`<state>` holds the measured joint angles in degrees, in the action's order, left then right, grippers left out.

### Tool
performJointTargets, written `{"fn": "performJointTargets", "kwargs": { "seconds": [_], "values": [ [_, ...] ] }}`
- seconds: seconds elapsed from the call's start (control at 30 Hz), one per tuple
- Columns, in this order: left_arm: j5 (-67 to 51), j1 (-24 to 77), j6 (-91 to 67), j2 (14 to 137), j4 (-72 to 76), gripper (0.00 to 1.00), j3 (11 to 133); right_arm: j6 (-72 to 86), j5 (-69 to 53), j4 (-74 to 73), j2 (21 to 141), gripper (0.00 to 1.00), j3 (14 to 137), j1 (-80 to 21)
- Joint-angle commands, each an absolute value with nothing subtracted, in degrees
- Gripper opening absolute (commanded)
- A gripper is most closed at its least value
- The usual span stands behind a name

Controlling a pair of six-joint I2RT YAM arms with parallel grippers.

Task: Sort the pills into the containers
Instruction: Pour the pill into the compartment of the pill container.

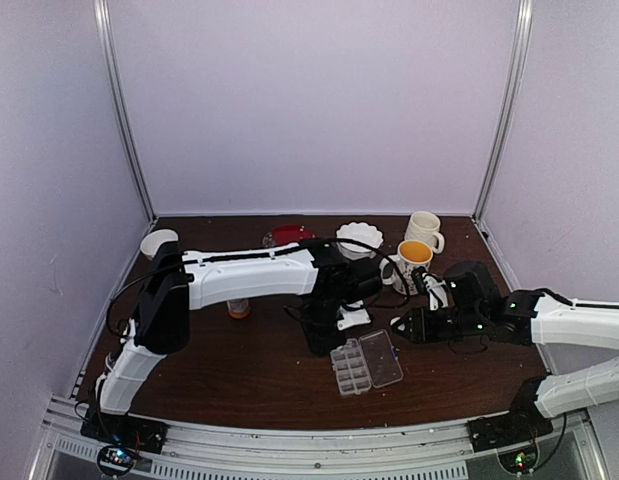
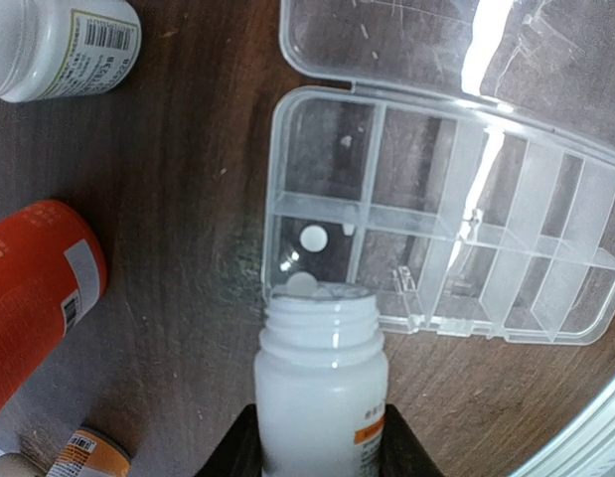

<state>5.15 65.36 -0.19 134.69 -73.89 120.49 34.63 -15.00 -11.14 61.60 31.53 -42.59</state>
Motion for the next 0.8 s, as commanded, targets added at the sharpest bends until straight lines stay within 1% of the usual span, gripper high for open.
{"fn": "performJointTargets", "kwargs": {
  "seconds": [0.0,0.07,0.13,0.17,0.27,0.37,0.47,0.6,0.7,0.77],
  "values": [
    [5.3,65.5,-1.5,136.1,-77.4,0.12,123.8,33.9,-15.0,-11.8,61.6,0.09,33.3,-42.1],
    [5.4,65.5,-1.7,134.7,-76.9,0.12,123.2,33.8,-14.9,-12.0,61.3,0.09,33.2,-42.1],
    [5.3,65.4,-1.1,133.0,-72.6,0.15,119.1,33.9,-14.5,-10.9,61.3,0.09,32.7,-42.1],
    [4.8,65.2,-0.9,133.6,-72.0,0.14,118.8,34.0,-14.7,-10.7,61.4,0.09,32.6,-42.1],
    [4.7,65.5,-1.5,136.6,-78.2,0.12,123.7,33.8,-15.2,-12.1,61.8,0.09,33.5,-42.1],
    [4.9,65.4,-1.2,134.8,-73.7,0.13,120.4,34.1,-14.5,-11.0,61.4,0.09,32.7,-42.1],
    [4.7,65.4,-1.6,135.8,-76.9,0.12,123.5,34.0,-15.0,-11.7,61.6,0.09,33.1,-42.1],
    [5.7,65.4,-1.3,133.8,-73.6,0.13,120.7,34.1,-14.5,-11.2,61.1,0.09,32.5,-42.1],
    [5.6,65.4,-1.7,136.5,-78.5,0.12,124.6,34.1,-14.9,-11.8,61.3,0.09,32.9,-42.1],
    [5.6,65.5,-2.0,135.0,-77.1,0.12,123.2,34.1,-14.7,-11.8,61.2,0.09,32.8,-42.1]
  ]
}}
